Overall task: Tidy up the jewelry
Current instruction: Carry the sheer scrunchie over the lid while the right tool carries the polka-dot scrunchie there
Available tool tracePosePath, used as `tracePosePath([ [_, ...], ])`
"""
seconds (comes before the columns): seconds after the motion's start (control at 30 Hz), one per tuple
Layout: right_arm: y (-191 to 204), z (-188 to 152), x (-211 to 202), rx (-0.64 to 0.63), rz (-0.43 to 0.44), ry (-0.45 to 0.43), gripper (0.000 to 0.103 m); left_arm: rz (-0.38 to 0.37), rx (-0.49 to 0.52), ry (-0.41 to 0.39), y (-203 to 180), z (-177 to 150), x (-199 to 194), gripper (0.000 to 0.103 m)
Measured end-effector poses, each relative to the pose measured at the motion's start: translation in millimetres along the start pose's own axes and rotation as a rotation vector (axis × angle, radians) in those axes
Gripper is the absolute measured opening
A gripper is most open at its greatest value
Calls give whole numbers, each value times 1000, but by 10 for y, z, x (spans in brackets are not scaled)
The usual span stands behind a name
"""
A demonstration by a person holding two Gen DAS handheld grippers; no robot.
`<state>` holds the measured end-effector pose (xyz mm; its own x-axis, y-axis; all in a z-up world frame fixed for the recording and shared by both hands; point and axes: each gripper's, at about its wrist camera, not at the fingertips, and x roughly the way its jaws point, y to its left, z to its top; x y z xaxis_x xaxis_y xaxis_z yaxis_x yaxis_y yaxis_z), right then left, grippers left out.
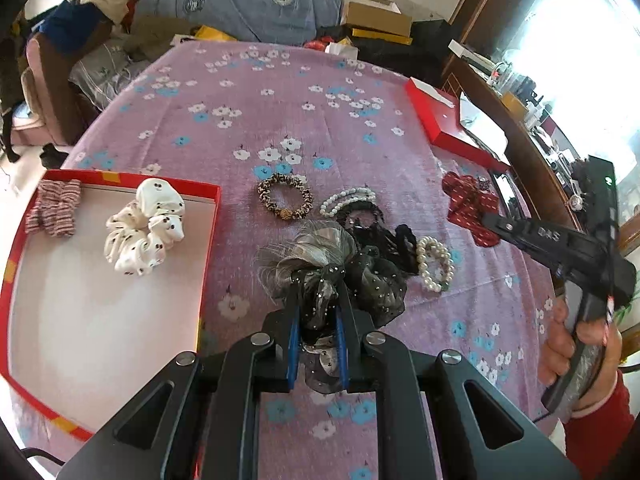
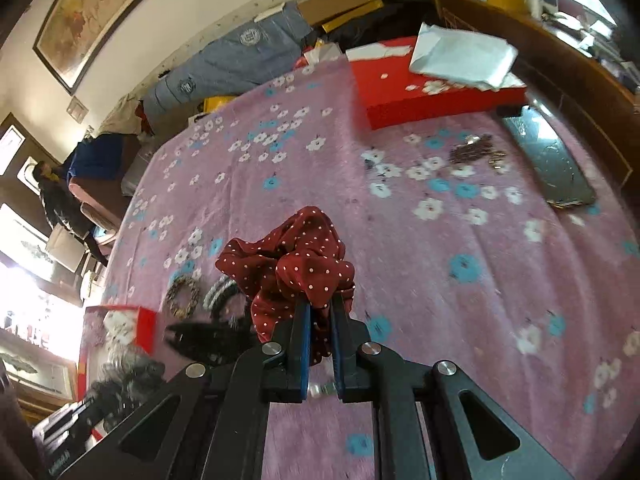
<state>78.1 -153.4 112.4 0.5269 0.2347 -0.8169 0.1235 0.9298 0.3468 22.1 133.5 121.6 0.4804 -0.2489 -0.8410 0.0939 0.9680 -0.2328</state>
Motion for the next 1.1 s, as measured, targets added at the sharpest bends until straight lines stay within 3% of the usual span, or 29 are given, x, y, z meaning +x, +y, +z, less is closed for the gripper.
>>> tracePosePath([
  [0.43,181,-539,-641,-119,52,-54,10,98,4,-124,-185,-300,-708,14],
  [0.87,709,-967,-696,-252,169,-3,10,235,-113,-149,307,-789,-1164,14],
  [1.1,1026,-1066,-749,-308,168,-4,10,244,-163,-166,679,-825,-1262,14],
])
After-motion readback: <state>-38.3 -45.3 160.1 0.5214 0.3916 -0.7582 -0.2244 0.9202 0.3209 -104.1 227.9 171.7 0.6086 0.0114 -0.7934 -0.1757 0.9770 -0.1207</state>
